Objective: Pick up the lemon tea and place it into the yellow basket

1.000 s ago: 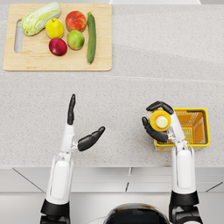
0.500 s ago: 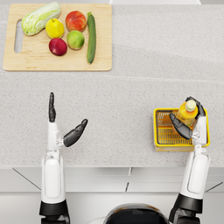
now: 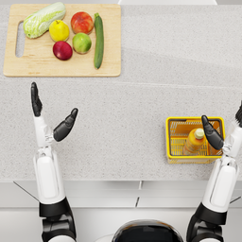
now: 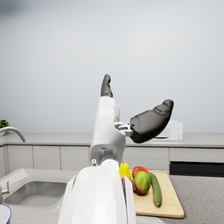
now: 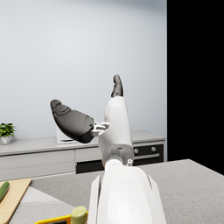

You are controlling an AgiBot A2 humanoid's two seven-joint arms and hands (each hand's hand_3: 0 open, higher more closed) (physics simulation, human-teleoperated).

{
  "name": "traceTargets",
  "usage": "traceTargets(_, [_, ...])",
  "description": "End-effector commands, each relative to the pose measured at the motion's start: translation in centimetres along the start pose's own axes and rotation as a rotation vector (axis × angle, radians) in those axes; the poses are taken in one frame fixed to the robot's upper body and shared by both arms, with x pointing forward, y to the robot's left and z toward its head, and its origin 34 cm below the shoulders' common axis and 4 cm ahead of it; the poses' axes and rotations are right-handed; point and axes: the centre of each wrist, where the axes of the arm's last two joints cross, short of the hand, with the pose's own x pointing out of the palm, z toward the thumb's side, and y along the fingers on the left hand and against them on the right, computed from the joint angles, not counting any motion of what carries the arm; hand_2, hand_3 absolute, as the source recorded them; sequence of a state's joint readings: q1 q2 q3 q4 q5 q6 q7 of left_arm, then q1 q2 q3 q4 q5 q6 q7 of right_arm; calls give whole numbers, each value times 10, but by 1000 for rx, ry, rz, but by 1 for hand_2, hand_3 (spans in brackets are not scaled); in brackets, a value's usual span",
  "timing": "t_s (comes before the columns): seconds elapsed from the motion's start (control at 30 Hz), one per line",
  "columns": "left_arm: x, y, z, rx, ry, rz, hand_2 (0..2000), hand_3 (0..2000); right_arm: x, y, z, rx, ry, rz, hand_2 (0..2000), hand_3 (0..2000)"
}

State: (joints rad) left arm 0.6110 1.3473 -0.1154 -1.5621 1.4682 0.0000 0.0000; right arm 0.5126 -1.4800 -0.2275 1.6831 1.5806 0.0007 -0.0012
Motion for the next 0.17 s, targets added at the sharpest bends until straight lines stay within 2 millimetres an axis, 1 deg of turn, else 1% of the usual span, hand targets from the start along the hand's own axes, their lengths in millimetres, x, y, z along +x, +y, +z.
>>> traceTargets(0.03, [0, 0, 0, -2, 0, 2, 0, 0, 0, 0, -1, 2, 0, -2, 0, 0])
traceTargets(0.17, [-1, 0, -1, -5, -1, 5, 0, 0, -1, 0, -1, 5, 1, -5, 0, 0])
